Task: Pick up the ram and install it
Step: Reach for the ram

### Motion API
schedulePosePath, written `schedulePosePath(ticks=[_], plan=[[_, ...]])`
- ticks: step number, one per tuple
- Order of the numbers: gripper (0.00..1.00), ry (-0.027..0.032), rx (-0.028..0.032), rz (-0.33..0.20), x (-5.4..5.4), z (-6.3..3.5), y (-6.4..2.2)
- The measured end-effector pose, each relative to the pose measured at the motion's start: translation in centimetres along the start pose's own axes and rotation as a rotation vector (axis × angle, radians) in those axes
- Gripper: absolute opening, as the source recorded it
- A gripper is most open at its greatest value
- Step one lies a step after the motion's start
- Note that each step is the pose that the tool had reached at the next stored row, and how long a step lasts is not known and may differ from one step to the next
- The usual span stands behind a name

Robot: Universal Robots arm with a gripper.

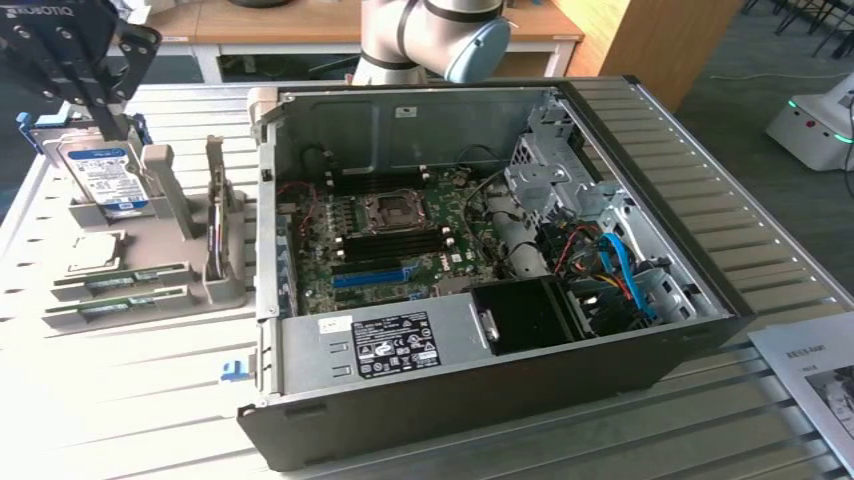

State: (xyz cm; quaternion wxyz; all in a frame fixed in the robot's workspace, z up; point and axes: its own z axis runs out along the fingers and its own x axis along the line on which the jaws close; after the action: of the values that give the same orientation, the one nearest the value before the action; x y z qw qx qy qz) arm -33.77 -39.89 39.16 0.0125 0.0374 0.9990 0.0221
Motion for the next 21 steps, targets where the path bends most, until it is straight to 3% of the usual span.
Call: schedulePosePath(ticks=[21], plan=[[0.13,0.0000,0.0000,0.000,4.1,-0.07,-0.31]])
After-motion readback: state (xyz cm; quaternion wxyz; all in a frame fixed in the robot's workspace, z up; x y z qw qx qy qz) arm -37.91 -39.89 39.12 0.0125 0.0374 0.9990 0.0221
